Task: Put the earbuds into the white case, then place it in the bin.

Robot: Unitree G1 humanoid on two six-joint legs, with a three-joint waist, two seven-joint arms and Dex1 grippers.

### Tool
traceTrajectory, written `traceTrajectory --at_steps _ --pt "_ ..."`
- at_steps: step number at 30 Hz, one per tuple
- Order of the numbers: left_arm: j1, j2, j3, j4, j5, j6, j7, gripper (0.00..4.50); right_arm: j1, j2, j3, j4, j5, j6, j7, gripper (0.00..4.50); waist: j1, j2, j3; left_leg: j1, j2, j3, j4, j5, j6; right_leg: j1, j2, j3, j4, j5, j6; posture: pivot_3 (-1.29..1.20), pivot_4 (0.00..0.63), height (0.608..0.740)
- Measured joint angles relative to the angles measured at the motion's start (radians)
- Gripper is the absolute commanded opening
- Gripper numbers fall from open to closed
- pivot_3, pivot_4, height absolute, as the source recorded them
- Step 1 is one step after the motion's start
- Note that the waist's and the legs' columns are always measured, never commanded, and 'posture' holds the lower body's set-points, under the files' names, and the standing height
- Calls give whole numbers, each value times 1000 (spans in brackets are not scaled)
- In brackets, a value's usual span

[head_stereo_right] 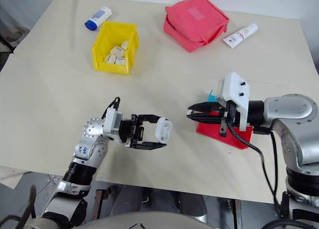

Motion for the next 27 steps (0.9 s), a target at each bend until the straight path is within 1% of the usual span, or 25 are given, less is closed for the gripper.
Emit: traceTrajectory --at_steps 4,7,14,16,22,27 --pt "-31 -12 2 35 -5 14 -15 2789 39 50 -3 -64 90 9 -77 471 1 0 0 0 0 -1 0 0 0 0 0 0 0 0 0 0 150 740" --pt "-57 -19 7 36 -11 24 -24 2789 55 69 15 -85 122 5 -121 471 1 0 0 0 -1 -1 0 0 0 1 0 0 -1 0 0 0 150 740" --pt "-77 -24 23 69 -17 40 -48 2789 24 139 36 -84 177 -23 -236 471 0 0 0 0 0 -1 0 0 0 1 0 0 -2 0 1 0 150 740" --pt "-84 -29 24 70 -17 42 -51 2789 16 145 57 -83 188 -30 -252 471 0 0 0 0 -1 -1 0 0 0 1 0 0 -2 0 1 0 150 740" --pt "-85 -28 32 72 -17 52 -60 2789 5 145 59 -82 226 -42 -291 471 1 0 0 -1 -1 -1 -1 0 1 2 0 0 -5 1 1 0 150 740" --pt "-103 -29 39 102 -16 54 -57 2789 39 145 85 -84 233 -55 -304 471 1 0 0 -1 -1 -2 -1 0 1 2 0 0 -5 1 1 0 150 740"
